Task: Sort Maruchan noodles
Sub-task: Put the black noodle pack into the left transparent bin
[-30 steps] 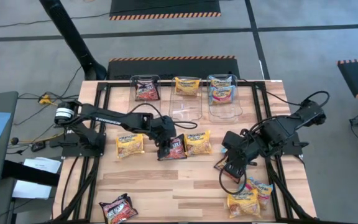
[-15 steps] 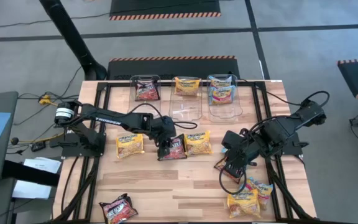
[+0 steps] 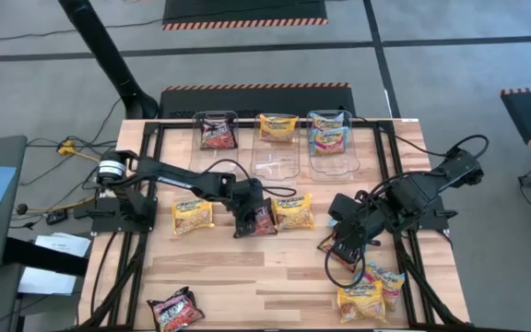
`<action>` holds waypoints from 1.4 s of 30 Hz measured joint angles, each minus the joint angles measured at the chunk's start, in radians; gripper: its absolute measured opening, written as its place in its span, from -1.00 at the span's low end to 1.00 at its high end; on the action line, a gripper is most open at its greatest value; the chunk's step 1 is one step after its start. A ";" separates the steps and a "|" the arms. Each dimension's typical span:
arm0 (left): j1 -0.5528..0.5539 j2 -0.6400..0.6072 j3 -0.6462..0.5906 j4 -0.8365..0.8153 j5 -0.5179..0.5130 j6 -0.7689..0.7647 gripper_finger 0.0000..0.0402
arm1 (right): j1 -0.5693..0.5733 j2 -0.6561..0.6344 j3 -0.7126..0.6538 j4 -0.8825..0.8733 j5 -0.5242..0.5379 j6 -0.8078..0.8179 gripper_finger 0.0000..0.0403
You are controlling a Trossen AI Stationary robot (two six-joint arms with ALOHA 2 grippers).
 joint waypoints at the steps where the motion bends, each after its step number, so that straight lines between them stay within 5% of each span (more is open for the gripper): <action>1: 0.000 0.008 0.002 0.002 0.000 0.005 -0.28 | 0.000 0.000 0.000 0.000 0.000 0.000 0.07; 9: -0.003 0.020 0.001 -0.032 -0.027 0.003 -0.37 | 0.000 0.000 0.000 0.002 0.002 0.000 0.07; 18: -0.022 0.018 0.003 -0.027 -0.026 0.019 -0.96 | 0.000 0.000 0.000 0.001 0.048 0.000 0.07; 25: -0.024 -0.002 0.000 -0.045 0.042 0.011 -1.00 | 0.000 0.000 0.000 0.002 0.048 0.000 0.07; 42: -0.071 -0.198 -0.003 -0.096 -0.049 0.025 -1.00 | 0.000 0.000 0.000 0.006 0.048 0.000 0.07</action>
